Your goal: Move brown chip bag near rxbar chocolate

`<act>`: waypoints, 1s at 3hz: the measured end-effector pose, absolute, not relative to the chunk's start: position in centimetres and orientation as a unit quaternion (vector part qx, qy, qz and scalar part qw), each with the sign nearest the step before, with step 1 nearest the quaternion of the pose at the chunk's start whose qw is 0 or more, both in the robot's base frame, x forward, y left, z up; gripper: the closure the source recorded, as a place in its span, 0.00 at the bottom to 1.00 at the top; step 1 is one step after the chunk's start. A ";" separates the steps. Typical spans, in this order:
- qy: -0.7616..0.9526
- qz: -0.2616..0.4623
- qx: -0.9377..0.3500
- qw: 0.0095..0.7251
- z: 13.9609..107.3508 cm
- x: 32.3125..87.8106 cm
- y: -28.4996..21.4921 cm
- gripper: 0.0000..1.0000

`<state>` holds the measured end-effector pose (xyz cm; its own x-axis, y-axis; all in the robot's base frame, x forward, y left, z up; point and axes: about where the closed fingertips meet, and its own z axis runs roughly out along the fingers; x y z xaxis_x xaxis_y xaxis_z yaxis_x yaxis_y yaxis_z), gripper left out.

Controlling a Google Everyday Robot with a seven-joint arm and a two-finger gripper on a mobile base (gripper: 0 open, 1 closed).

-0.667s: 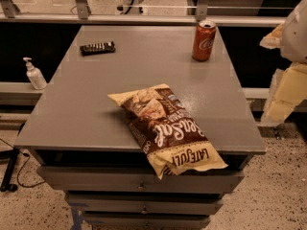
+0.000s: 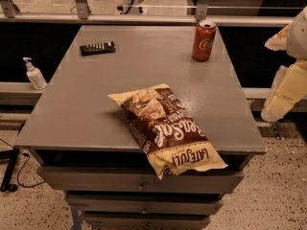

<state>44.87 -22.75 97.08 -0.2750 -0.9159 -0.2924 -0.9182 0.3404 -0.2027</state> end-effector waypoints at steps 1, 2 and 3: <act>0.821 0.086 -0.522 0.215 94.7 45.9 -20.9 0.00; 0.823 0.186 -0.475 0.250 92.5 46.2 -15.6 0.00; 0.819 0.273 -0.434 0.257 90.9 45.5 -10.7 0.00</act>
Offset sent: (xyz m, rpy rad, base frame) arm 0.0189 0.1383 -0.0634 0.7033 0.1929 -0.1639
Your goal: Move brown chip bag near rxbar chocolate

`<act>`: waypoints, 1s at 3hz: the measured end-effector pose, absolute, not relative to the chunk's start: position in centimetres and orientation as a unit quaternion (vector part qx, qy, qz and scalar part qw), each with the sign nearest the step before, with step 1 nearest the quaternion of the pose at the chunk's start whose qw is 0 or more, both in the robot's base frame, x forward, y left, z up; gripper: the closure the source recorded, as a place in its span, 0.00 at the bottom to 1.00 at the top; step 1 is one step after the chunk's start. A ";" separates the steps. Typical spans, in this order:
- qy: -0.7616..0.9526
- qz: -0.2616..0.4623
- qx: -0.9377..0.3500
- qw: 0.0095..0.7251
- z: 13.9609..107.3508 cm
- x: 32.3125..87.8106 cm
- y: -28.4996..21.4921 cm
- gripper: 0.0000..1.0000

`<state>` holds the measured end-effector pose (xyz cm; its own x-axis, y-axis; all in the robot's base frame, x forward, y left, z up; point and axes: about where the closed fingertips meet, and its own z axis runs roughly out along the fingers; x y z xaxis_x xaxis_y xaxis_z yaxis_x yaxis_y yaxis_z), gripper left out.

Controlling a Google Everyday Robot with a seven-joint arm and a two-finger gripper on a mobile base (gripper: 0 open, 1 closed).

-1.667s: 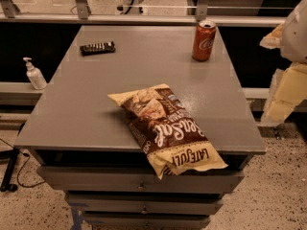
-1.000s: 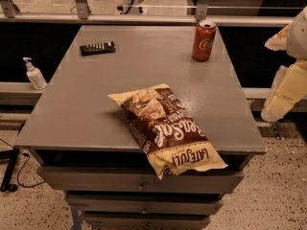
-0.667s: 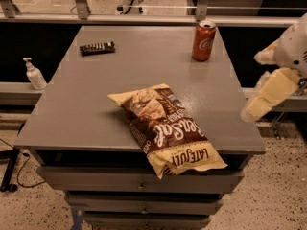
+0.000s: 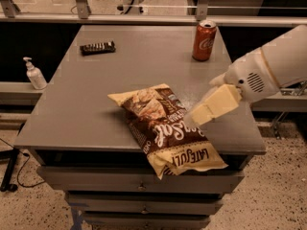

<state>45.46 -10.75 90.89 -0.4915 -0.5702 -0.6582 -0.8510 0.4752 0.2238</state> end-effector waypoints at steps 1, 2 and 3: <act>0.808 0.341 -0.407 0.255 90.5 44.4 -7.0 0.00; 0.806 0.366 -0.394 0.248 89.1 43.7 -5.0 0.00; 0.812 0.353 -0.390 0.252 87.5 44.1 -4.5 0.00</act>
Offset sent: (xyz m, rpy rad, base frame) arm -0.0260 0.0782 -0.0383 0.2289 0.1654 -0.0140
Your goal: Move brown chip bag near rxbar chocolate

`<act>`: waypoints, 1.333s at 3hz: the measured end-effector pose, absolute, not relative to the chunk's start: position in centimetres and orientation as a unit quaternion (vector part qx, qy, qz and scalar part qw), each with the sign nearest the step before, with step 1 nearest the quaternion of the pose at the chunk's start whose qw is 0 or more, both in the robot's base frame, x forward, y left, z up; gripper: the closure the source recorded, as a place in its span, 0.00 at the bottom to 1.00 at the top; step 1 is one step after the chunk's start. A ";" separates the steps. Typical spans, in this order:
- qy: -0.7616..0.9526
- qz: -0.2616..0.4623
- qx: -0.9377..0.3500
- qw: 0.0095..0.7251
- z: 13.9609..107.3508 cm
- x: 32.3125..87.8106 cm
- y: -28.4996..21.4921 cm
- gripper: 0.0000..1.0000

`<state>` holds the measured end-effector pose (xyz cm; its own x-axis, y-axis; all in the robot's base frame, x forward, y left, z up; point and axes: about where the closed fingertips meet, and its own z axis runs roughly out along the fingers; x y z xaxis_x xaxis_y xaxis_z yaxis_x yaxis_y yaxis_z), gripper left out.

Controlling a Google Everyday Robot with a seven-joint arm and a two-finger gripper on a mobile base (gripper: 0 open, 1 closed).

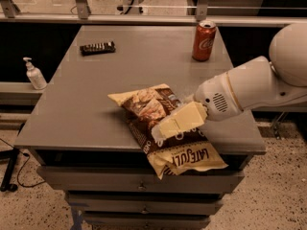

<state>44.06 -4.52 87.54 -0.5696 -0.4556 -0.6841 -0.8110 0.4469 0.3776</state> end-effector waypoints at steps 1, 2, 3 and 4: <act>0.816 0.332 -0.391 0.268 86.8 44.9 -4.5 0.17; 0.819 0.314 -0.388 0.282 86.5 45.8 -5.0 0.41; 0.823 0.301 -0.385 0.289 86.6 46.3 -5.2 0.64; 0.824 0.286 -0.384 0.303 87.3 47.7 -6.0 0.88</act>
Offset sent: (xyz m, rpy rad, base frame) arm 0.0299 -0.0147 -0.0142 -0.0647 -0.1123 -0.0898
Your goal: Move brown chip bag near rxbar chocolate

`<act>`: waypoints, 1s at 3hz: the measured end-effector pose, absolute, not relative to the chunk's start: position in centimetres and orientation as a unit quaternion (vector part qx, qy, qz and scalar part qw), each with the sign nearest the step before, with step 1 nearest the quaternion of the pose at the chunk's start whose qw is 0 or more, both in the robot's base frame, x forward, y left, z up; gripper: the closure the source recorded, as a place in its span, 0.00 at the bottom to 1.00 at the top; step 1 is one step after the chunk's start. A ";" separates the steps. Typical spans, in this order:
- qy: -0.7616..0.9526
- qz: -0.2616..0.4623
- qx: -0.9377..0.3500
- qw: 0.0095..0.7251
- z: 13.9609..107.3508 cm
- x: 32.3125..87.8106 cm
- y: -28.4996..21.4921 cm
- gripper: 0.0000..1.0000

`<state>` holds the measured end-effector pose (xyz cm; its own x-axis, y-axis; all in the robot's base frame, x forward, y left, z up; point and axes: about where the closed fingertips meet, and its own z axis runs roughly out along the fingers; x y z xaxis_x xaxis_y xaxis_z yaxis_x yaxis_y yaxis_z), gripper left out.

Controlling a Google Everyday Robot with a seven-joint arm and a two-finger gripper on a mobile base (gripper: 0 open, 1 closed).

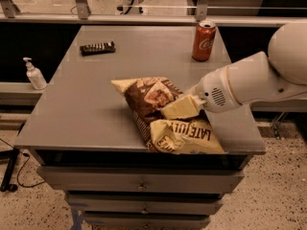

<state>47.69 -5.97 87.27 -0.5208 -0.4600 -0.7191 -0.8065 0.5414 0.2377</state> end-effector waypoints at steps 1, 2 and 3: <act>0.811 0.250 -0.402 0.345 90.7 50.6 -7.2 1.00; 0.789 0.213 -0.403 0.412 97.8 53.5 -9.5 1.00; 0.789 0.213 -0.403 0.412 97.8 53.5 -9.5 1.00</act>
Offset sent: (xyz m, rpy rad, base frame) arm 0.0880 -0.0692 0.1676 -0.0324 -0.4071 -0.1067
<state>53.51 -9.48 97.78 -0.3354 -0.4599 -0.8222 -0.8112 0.5848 0.0038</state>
